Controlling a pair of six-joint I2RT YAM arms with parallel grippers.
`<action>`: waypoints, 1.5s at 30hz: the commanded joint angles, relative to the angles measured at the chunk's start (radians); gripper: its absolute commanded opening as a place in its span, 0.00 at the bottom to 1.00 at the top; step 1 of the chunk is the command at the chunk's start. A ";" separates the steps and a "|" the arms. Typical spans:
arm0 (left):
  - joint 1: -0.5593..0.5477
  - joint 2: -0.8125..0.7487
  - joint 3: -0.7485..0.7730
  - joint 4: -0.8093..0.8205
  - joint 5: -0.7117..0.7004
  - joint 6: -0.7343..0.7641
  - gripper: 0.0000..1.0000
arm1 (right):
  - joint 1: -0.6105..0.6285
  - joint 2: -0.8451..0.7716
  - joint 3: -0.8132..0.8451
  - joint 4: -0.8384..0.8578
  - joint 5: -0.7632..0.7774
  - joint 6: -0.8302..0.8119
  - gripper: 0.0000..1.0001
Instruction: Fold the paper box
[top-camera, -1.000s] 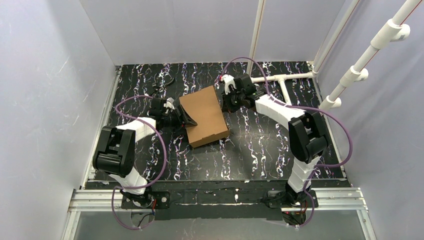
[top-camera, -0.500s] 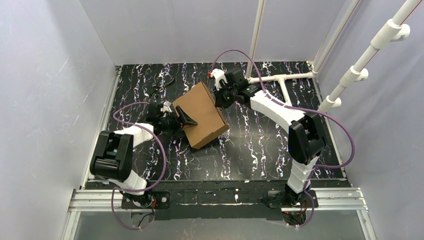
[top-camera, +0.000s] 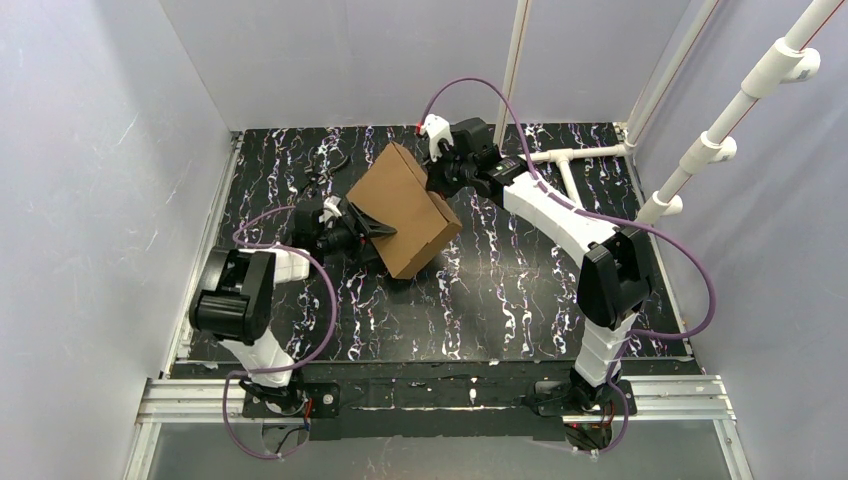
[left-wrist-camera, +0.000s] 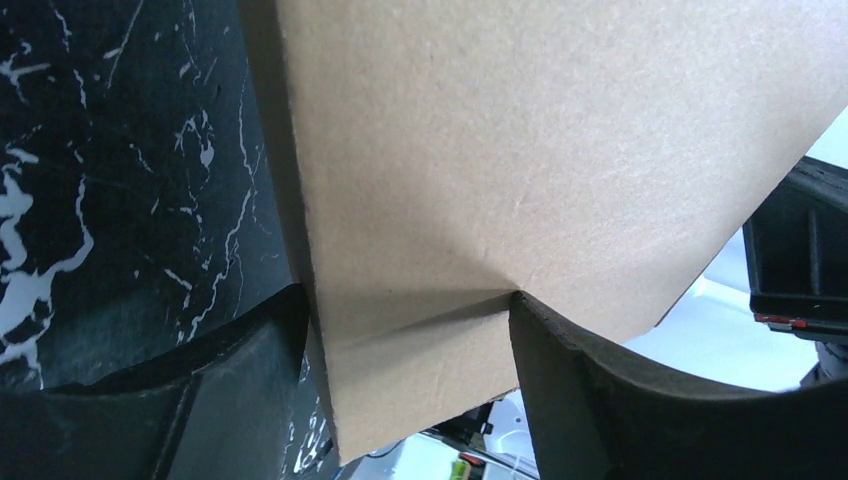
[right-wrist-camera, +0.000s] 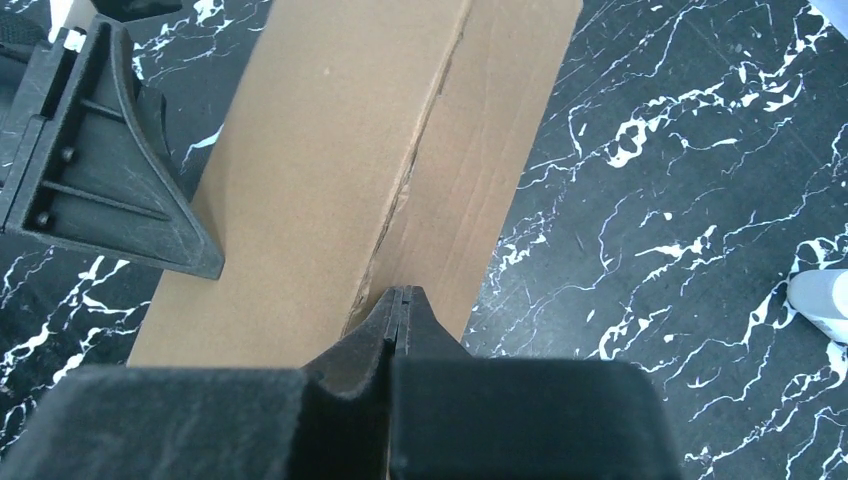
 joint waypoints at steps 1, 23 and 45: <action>-0.014 0.040 0.085 0.294 0.063 -0.120 0.60 | 0.073 -0.009 -0.005 -0.095 -0.168 0.032 0.01; -0.009 -0.170 0.021 0.299 0.093 -0.146 0.42 | 0.021 0.080 -0.174 -0.041 -0.220 0.079 0.01; -0.187 -0.018 0.247 0.307 0.032 -0.183 0.42 | -0.042 -0.011 -0.383 0.194 -0.404 0.286 0.01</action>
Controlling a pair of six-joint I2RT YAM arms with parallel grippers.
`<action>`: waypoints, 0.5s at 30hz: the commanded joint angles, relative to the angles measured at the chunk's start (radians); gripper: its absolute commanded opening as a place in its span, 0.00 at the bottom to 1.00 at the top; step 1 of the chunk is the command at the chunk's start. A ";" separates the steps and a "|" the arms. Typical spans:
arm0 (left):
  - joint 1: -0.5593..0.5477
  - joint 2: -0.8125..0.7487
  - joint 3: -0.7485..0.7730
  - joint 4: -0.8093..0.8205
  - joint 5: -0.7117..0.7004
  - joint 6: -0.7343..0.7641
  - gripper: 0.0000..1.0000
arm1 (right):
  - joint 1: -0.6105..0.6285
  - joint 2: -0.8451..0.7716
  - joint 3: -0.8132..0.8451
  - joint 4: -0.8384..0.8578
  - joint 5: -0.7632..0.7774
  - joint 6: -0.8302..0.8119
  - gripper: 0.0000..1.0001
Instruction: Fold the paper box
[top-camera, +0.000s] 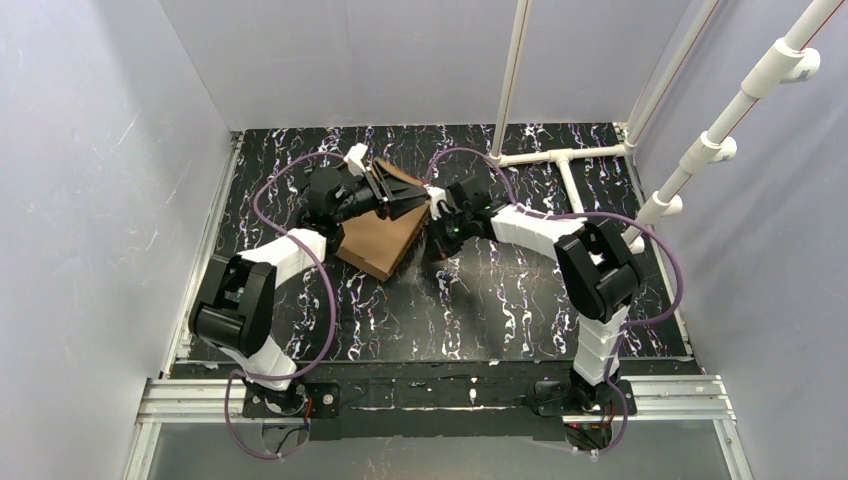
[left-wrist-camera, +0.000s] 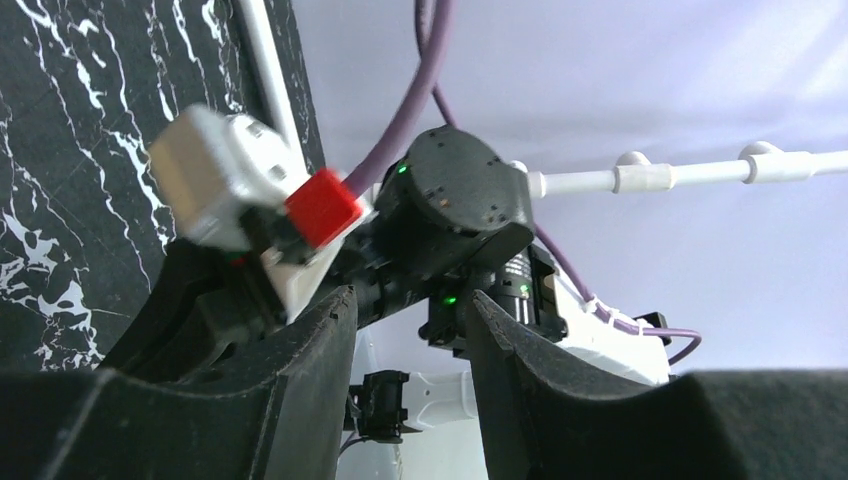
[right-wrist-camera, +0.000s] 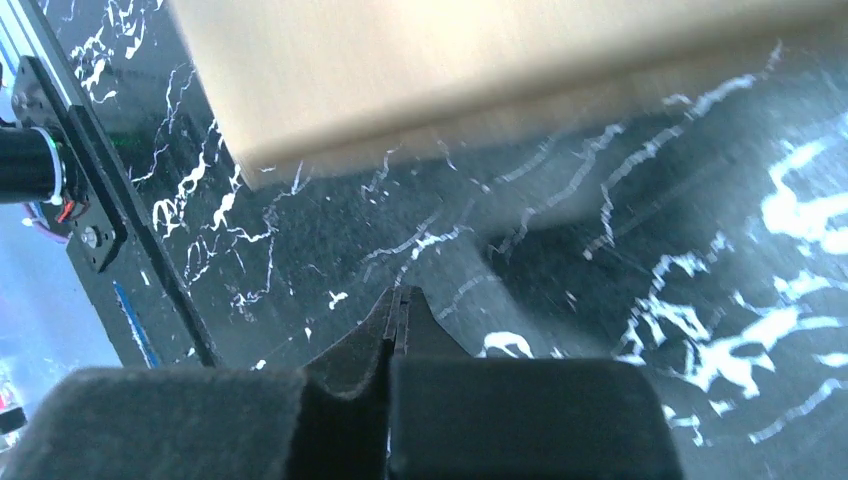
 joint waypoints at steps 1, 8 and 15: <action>-0.025 0.028 0.032 0.024 0.007 0.002 0.42 | -0.069 -0.098 -0.059 0.107 -0.041 0.079 0.01; 0.186 -0.079 0.060 -0.238 0.120 0.206 0.46 | -0.135 -0.159 -0.080 0.117 -0.081 0.009 0.01; 0.578 -0.175 0.067 -0.851 -0.116 0.690 0.64 | -0.128 -0.108 0.026 0.092 -0.015 -0.079 0.01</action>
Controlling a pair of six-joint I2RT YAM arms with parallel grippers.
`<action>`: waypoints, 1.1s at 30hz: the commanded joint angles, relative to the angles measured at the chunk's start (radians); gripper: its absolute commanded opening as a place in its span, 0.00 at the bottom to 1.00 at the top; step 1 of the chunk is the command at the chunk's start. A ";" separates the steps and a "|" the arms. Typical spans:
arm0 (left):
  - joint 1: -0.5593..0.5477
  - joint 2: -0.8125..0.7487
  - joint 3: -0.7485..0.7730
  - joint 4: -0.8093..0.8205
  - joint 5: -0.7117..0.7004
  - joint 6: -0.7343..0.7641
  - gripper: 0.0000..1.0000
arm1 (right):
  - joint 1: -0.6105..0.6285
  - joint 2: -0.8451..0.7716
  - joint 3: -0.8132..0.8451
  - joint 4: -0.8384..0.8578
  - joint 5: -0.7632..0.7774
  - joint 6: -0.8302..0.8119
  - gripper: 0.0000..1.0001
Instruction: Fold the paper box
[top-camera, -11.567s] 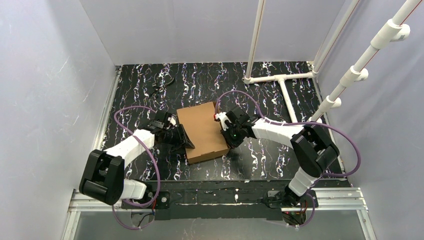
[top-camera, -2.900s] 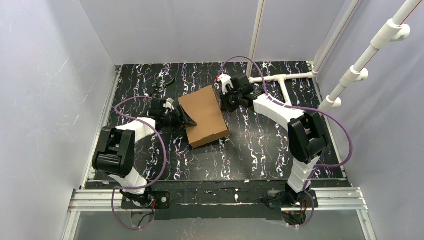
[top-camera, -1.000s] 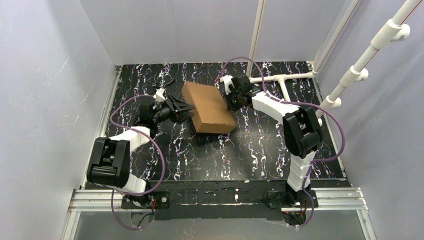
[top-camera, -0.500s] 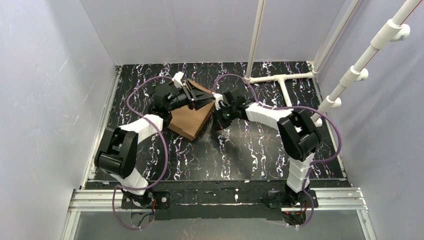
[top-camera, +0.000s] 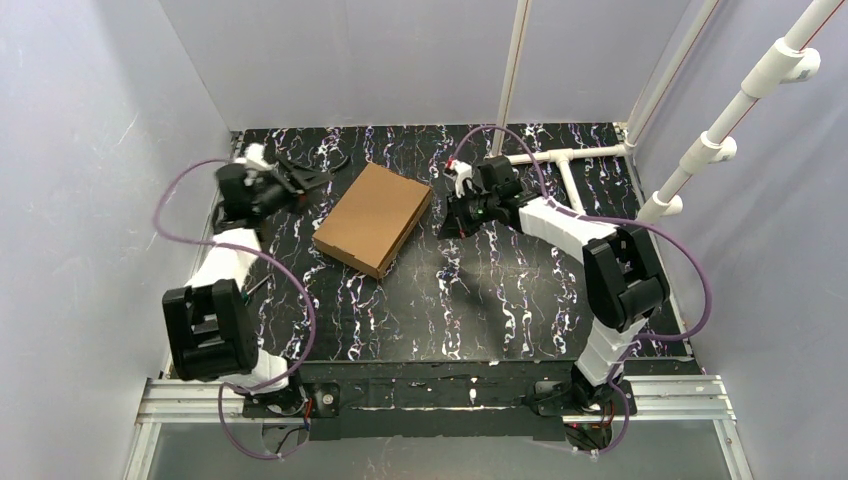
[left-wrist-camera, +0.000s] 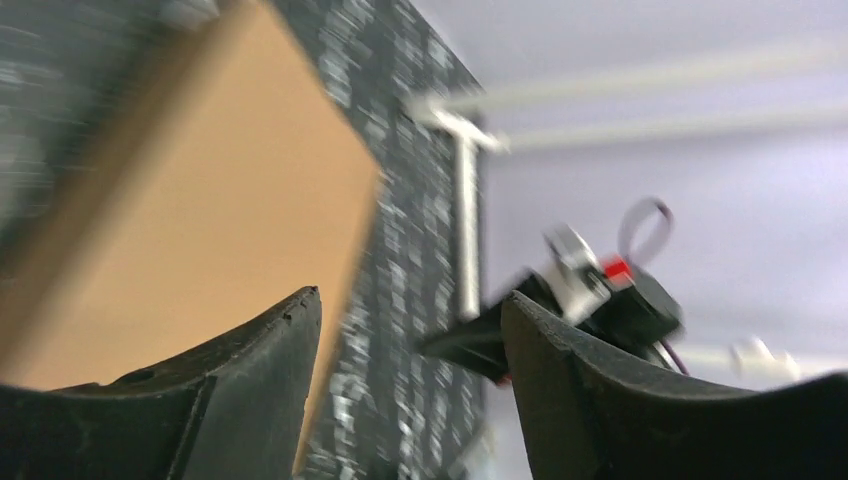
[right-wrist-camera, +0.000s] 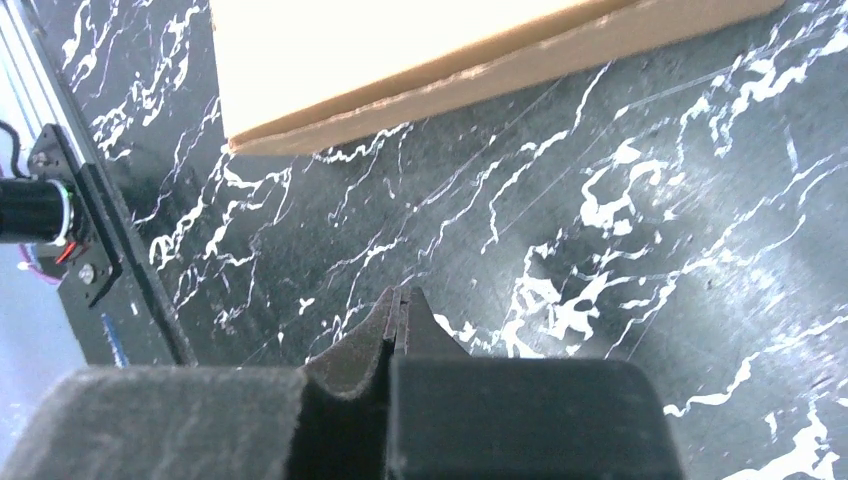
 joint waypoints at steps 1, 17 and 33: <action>0.164 -0.041 0.075 -0.518 -0.235 0.409 0.62 | 0.021 0.057 0.132 -0.029 0.075 -0.073 0.01; 0.140 0.312 0.173 -0.576 -0.118 0.537 0.23 | 0.072 0.317 0.286 -0.047 0.296 0.034 0.01; -0.137 0.217 0.109 -0.350 0.065 0.367 0.27 | 0.077 0.243 0.177 0.017 0.197 0.046 0.01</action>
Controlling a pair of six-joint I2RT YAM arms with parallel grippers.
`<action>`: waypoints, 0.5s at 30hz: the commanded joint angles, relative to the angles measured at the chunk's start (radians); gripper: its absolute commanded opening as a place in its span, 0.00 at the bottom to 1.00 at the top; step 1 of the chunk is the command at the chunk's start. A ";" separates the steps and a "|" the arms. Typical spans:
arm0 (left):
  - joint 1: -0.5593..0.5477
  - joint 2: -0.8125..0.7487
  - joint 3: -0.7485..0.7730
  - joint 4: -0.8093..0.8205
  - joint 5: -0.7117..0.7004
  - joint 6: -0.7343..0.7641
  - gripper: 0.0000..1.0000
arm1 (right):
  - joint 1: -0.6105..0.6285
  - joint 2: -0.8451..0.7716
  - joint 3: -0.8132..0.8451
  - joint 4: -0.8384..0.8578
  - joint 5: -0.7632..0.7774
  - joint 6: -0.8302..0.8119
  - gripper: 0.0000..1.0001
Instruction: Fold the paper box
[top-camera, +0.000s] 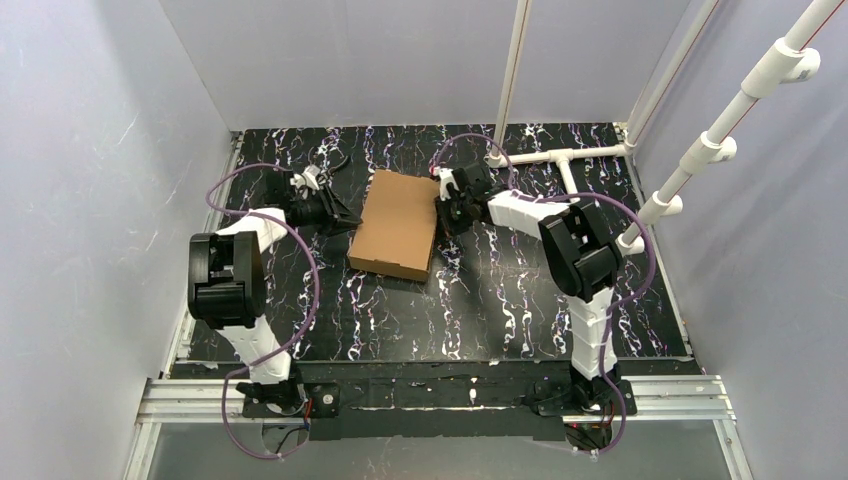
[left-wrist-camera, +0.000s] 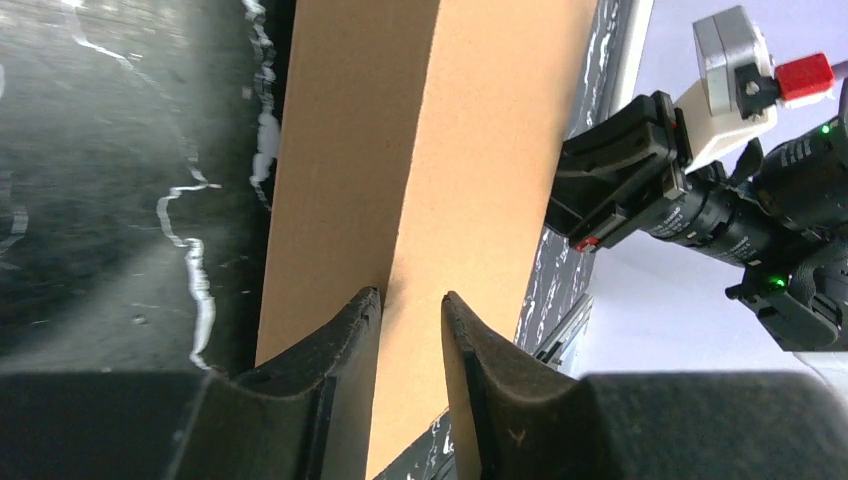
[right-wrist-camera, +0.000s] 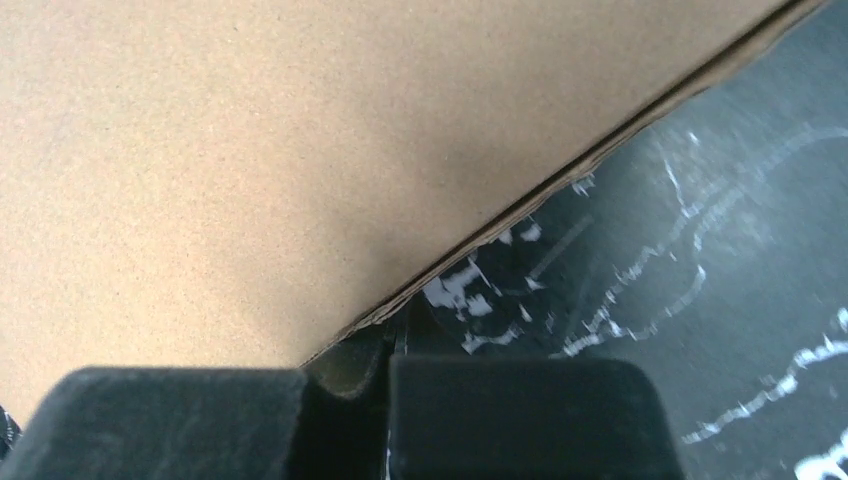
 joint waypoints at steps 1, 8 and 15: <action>-0.096 -0.087 -0.038 0.087 0.068 -0.090 0.27 | 0.019 -0.098 -0.083 0.083 -0.077 0.024 0.01; -0.088 -0.231 -0.087 0.087 -0.054 -0.108 0.29 | -0.020 -0.232 -0.186 0.090 0.012 -0.029 0.01; 0.007 -0.289 -0.205 0.092 -0.135 -0.129 0.29 | -0.058 -0.387 -0.229 0.062 0.034 -0.099 0.18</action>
